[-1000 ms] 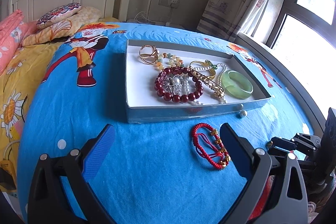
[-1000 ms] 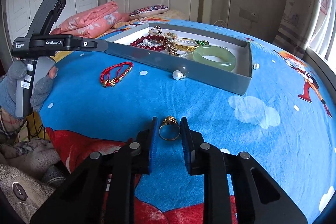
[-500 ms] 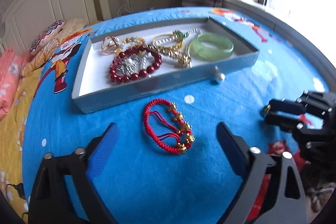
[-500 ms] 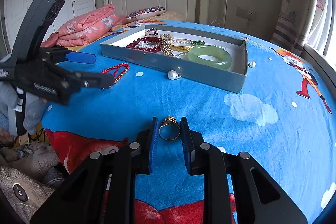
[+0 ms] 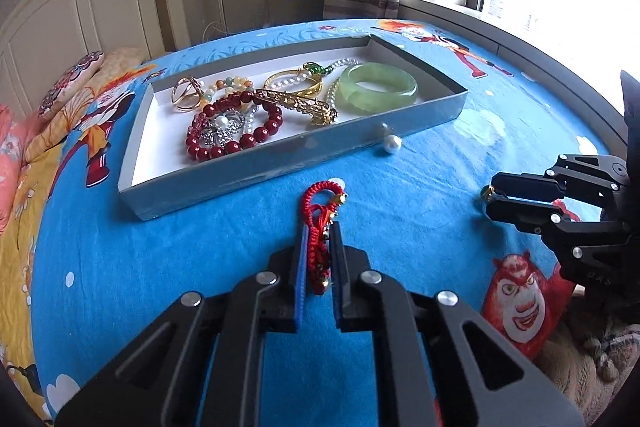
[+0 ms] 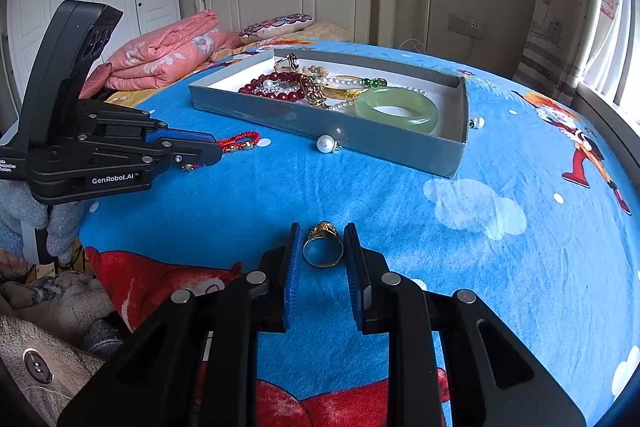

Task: Organize jewelry
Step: 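Grasp the red cord bracelet with left while right holds the green-stone ring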

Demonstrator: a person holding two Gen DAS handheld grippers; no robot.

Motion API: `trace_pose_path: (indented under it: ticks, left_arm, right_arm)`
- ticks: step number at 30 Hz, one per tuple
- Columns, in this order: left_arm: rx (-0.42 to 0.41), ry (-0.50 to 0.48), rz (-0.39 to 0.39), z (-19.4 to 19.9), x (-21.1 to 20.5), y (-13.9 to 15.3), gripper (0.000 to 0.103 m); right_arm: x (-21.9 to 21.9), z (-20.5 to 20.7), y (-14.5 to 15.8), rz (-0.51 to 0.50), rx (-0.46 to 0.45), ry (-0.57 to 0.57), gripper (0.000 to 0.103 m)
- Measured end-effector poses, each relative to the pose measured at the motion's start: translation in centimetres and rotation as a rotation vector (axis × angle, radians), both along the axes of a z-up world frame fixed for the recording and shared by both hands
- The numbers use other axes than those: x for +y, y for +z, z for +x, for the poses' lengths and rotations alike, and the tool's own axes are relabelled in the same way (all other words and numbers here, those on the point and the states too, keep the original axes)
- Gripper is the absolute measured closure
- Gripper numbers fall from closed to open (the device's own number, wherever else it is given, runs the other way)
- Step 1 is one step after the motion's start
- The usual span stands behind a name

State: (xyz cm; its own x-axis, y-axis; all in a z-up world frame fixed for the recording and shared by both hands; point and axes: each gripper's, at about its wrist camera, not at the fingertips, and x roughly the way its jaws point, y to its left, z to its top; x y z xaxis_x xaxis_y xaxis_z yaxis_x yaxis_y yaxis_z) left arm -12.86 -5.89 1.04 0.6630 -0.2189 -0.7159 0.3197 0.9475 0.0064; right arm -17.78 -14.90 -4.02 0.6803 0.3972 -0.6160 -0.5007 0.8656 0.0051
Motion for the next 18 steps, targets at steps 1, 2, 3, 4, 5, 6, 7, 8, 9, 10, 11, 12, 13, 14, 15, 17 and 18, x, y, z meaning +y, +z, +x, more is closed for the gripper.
trace_pose_path:
  ticks: [1, 2, 3, 4, 5, 6, 7, 8, 9, 10, 11, 12, 13, 14, 15, 17, 18]
  left_arm:
    - [-0.003, 0.002, -0.001, -0.2, 0.0, 0.1, 0.095]
    - [-0.005, 0.001, 0.001, -0.2, 0.0, 0.1, 0.095]
    - [-0.010, 0.001, 0.007, -0.3, -0.1, 0.2, 0.095]
    - [-0.015, 0.002, 0.012, -0.4, -0.2, 0.3, 0.095]
    - [-0.022, 0.002, 0.016, -0.5, -0.2, 0.4, 0.095]
    - [-0.028, 0.001, 0.018, -0.6, -0.3, 0.6, 0.095]
    - [-0.038, 0.000, 0.021, -0.8, -0.3, 0.8, 0.095]
    - [-0.048, 0.002, 0.024, -0.9, -0.3, 1.0, 0.095]
    - [-0.060, 0.004, 0.024, -1.0, -0.3, 1.3, 0.095]
    - [-0.064, 0.002, 0.023, -1.1, -0.3, 1.5, 0.095]
    - [-0.069, 0.000, 0.024, -1.2, -0.3, 1.7, 0.095]
    - [-0.077, 0.002, 0.027, -1.2, -0.3, 1.9, 0.095]
    - [-0.080, 0.003, 0.028, -1.3, -0.2, 2.0, 0.095]
    - [-0.080, 0.003, 0.027, -1.3, -0.2, 2.2, 0.095]
    - [-0.081, 0.003, 0.026, -1.4, -0.2, 2.3, 0.095]
    - [-0.083, 0.008, 0.028, -1.3, -0.1, 2.5, 0.095]
    - [-0.083, 0.009, 0.027, -1.3, 0.0, 2.6, 0.095]
  right_arm:
    - [-0.1, -0.1, 0.1, 0.003, -0.006, -0.001, 0.081]
    - [-0.2, -0.2, 0.3, 0.006, -0.014, -0.002, 0.081]
    - [-0.2, -0.3, 0.4, 0.009, -0.019, -0.004, 0.081]
    - [-0.3, -0.4, 0.5, 0.011, -0.022, -0.005, 0.081]
    - [-0.3, -0.4, 0.5, 0.012, -0.024, -0.007, 0.081]
    - [-0.3, -0.4, 0.5, 0.013, -0.026, -0.008, 0.081]
    - [-0.3, -0.5, 0.6, 0.014, -0.027, -0.009, 0.081]
    - [-0.4, -0.4, 0.6, 0.015, -0.031, -0.010, 0.081]
    - [-0.4, -0.4, 0.7, 0.015, -0.033, -0.011, 0.081]
    - [-0.4, -0.5, 0.7, 0.015, -0.036, -0.012, 0.081]
    - [-0.4, -0.5, 0.8, 0.017, -0.039, -0.014, 0.081]
    - [-0.5, -0.6, 0.8, 0.019, -0.042, -0.015, 0.081]
    - [-0.5, -0.6, 0.9, 0.020, -0.045, -0.016, 0.081]
    - [-0.5, -0.6, 1.0, 0.021, -0.047, -0.018, 0.081]
    - [-0.6, -0.6, 1.1, 0.023, -0.050, -0.019, 0.081]
    - [-0.7, -0.5, 1.4, 0.028, -0.054, -0.022, 0.081]
    - [-0.8, -0.5, 1.5, 0.029, -0.057, -0.024, 0.081]
